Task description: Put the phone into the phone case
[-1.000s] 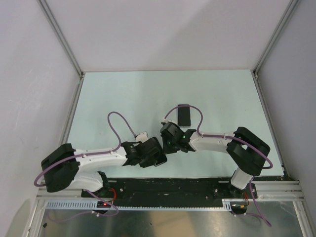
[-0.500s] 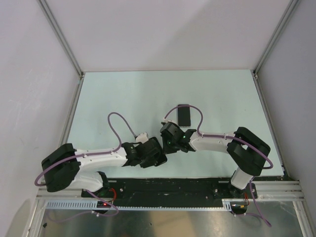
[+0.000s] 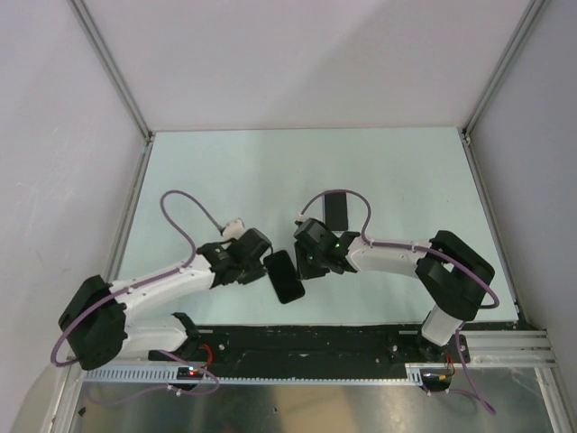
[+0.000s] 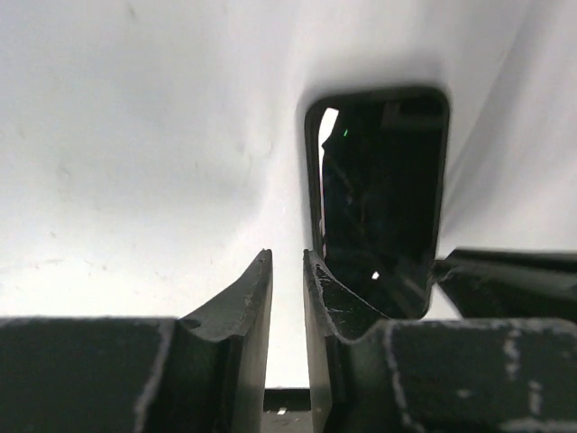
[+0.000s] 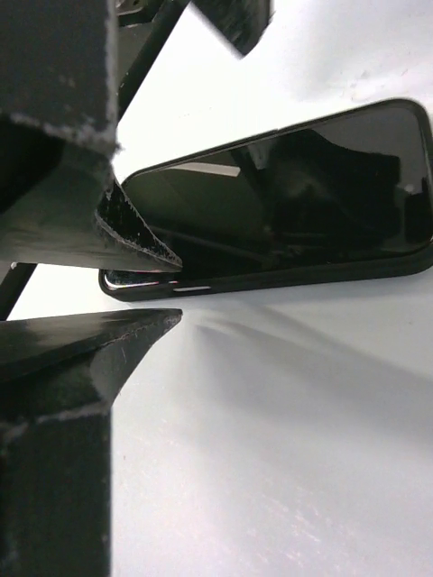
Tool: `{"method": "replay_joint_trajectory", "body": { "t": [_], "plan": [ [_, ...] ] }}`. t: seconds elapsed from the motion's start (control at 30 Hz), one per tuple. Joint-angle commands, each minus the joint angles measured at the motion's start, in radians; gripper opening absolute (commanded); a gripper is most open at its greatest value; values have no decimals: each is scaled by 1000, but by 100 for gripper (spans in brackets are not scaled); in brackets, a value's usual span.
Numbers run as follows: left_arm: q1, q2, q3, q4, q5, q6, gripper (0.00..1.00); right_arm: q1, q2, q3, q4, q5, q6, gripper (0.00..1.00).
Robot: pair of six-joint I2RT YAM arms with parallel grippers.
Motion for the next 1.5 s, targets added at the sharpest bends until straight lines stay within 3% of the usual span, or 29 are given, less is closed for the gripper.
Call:
{"method": "replay_joint_trajectory", "body": {
  "t": [0.0,0.17,0.33,0.5,0.63,0.83,1.23,1.47],
  "plan": [
    [99,-46,80,-45,-78,104,25,-15,-29,65,-10,-14,-24,29],
    [133,15,135,-43,-61,156,24,-23,-26,83,-2,-21,-47,39],
    [199,-2,124,-42,-54,172,30,16,-11,106,7,-16,-111,80],
    [340,-72,109,-43,-35,226,43,79,35,154,-18,64,-156,97],
    [438,-113,106,-44,-8,271,53,125,86,191,-45,118,-176,99],
    [528,-160,115,-44,25,322,57,169,159,259,-127,250,-180,99],
    [568,-187,90,-32,59,358,59,227,162,327,-220,405,-142,100],
    [575,-184,75,-21,76,364,59,230,155,327,-212,370,-156,99]
  ]
}}
